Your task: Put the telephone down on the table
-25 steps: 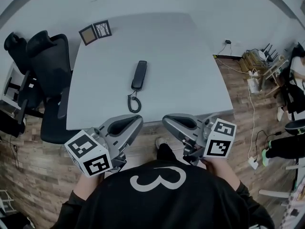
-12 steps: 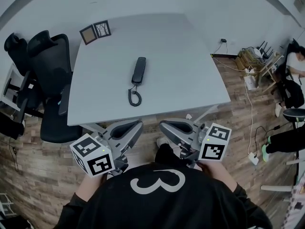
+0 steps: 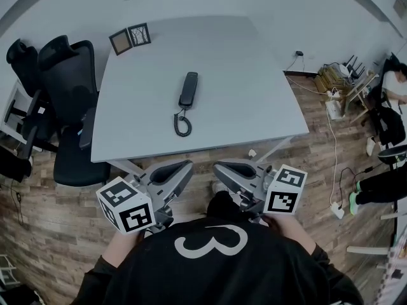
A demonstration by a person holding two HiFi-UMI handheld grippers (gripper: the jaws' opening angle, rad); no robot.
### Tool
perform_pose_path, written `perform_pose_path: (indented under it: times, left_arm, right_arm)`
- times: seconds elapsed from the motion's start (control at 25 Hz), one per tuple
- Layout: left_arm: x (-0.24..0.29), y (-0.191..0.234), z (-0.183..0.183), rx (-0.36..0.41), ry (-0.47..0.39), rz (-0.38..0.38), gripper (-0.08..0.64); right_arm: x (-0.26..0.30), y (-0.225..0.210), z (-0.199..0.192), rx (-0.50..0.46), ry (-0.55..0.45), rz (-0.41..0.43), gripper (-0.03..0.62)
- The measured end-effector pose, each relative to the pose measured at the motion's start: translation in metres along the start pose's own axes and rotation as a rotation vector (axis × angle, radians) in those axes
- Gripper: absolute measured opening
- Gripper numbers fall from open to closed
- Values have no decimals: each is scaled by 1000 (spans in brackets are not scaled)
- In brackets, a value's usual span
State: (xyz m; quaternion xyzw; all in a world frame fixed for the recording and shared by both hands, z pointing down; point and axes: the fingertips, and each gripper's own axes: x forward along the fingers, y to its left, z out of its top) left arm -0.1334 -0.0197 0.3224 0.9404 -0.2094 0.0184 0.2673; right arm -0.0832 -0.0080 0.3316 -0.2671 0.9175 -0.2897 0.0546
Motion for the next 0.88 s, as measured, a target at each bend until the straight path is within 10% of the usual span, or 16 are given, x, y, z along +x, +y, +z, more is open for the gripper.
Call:
perform_pose_path:
  times: [0.88]
  left_arm:
    - [-23,15,-11,-27,-8,36,12]
  right_arm:
    - [25,13,-17,2,57,3,9]
